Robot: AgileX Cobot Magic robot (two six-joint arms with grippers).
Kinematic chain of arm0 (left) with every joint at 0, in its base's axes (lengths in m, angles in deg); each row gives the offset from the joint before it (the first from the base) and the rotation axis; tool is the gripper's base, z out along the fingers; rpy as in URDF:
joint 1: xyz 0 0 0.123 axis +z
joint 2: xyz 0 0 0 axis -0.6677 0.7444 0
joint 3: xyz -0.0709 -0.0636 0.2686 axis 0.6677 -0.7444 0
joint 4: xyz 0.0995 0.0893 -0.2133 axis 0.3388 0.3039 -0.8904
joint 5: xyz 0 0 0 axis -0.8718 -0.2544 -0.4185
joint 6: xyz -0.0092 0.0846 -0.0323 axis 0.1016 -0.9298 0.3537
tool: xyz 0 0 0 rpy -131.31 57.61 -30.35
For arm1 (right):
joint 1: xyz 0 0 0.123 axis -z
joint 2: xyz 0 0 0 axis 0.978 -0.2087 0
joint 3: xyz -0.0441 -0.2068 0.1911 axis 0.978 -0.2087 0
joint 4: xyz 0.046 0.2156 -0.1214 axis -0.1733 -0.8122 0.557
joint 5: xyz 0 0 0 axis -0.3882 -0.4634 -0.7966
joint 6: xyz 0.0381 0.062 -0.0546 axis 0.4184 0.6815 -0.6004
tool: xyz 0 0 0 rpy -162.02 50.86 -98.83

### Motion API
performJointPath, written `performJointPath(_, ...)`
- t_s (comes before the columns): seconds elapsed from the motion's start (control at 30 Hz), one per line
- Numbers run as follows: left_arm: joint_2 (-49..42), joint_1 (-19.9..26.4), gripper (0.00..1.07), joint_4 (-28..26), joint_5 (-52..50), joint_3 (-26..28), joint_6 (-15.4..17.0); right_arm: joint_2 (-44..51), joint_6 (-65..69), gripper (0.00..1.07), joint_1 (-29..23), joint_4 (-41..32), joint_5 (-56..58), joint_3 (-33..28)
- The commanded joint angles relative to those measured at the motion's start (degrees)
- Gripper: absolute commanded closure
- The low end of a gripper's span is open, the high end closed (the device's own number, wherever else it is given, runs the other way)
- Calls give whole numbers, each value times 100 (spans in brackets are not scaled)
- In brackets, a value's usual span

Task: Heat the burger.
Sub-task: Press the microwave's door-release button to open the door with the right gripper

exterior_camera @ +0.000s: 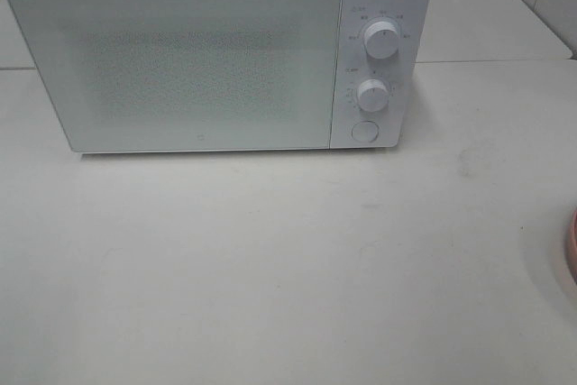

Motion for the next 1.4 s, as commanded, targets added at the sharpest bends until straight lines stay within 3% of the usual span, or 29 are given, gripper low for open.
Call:
performJointPath(0.03,-132,-6,7,-40,-92,-23,0,-372,52,32,17,6,-573,-17)
performJointPath(0.8,-132,-6,7,-40,-92,-23,0,-2687,52,32,17,-11,-3833,-791)
performJointPath(1.4,-132,-6,7,-40,-92,-23,0,-5082,52,32,17,-11,-6698,-796)
